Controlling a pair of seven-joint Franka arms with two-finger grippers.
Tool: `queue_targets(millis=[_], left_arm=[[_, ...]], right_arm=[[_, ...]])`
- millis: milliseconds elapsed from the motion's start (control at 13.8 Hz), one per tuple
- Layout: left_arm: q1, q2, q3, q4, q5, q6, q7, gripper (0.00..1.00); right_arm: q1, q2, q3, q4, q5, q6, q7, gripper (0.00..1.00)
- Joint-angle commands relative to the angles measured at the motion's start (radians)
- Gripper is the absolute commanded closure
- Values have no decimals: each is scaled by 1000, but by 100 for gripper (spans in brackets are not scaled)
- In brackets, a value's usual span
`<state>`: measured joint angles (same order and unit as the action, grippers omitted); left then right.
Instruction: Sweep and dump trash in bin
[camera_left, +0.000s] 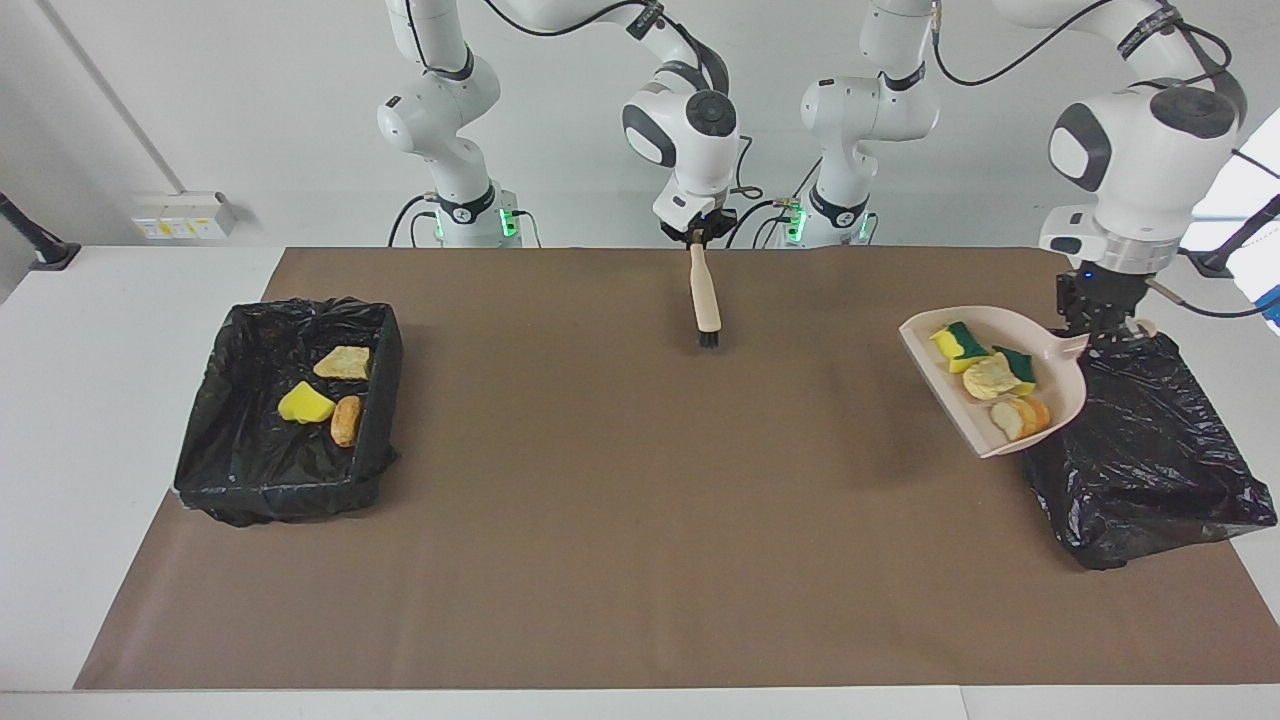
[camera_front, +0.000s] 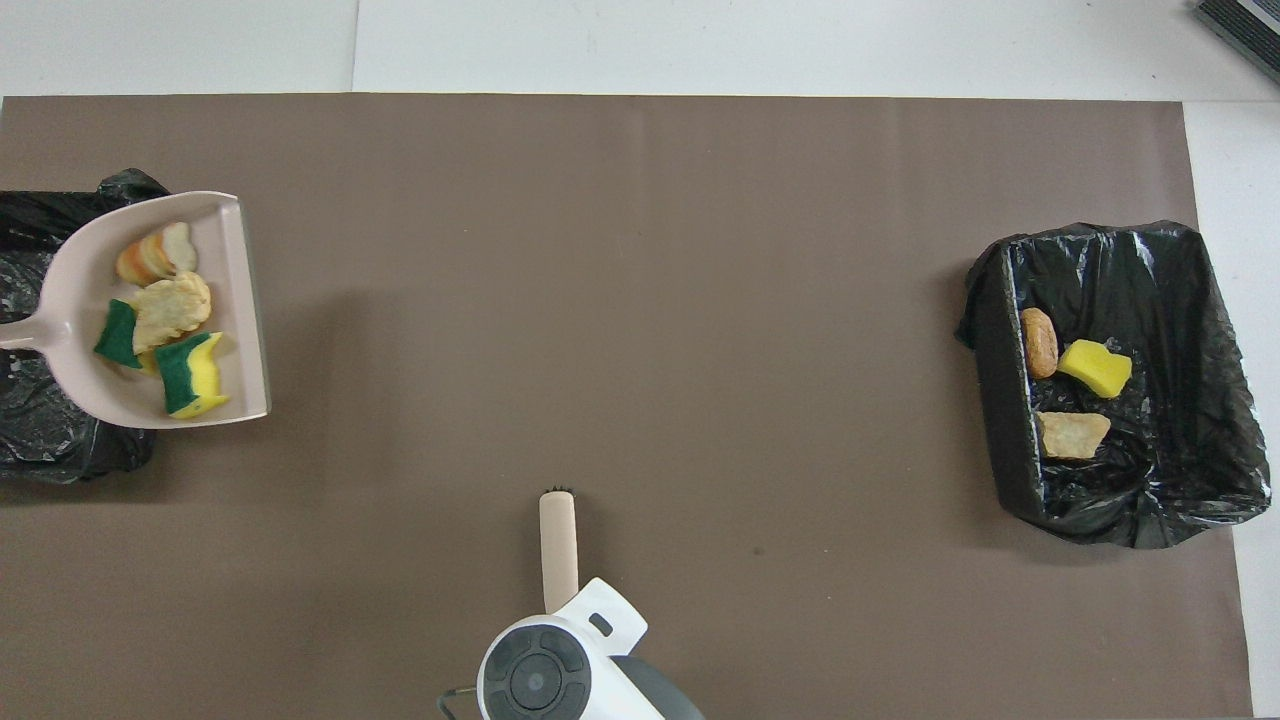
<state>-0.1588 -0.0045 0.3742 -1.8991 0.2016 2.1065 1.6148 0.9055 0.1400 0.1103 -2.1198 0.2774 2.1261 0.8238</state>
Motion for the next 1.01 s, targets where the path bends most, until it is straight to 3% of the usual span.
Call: queue_targets(millis=[0, 72, 144, 217, 361, 650, 795, 939], left_arm=[[2, 171, 133, 226, -76, 3, 234, 100], [22, 205, 158, 256, -74, 16, 299, 100], [44, 230, 161, 273, -55, 73, 315, 100], [45, 236, 164, 270, -21, 128, 310, 100], [80, 267, 163, 267, 152, 197, 303, 100], [75, 328, 164, 258, 374, 305, 239, 100], [68, 327, 163, 256, 520, 299, 157, 100], [67, 319, 163, 241, 593, 291, 154, 100]], right_arm=[[16, 36, -1, 14, -23, 32, 40, 100], [15, 41, -1, 15, -23, 38, 43, 100], [15, 43, -1, 26, -23, 25, 43, 79], [10, 44, -1, 49, -32, 0, 37, 1], [-31, 39, -3, 125, -37, -102, 35, 0], [-149, 6, -8, 248, -37, -276, -38, 0], [-192, -23, -18, 286, -52, -385, -156, 0], [-259, -39, -14, 335, -95, -463, -231, 0]])
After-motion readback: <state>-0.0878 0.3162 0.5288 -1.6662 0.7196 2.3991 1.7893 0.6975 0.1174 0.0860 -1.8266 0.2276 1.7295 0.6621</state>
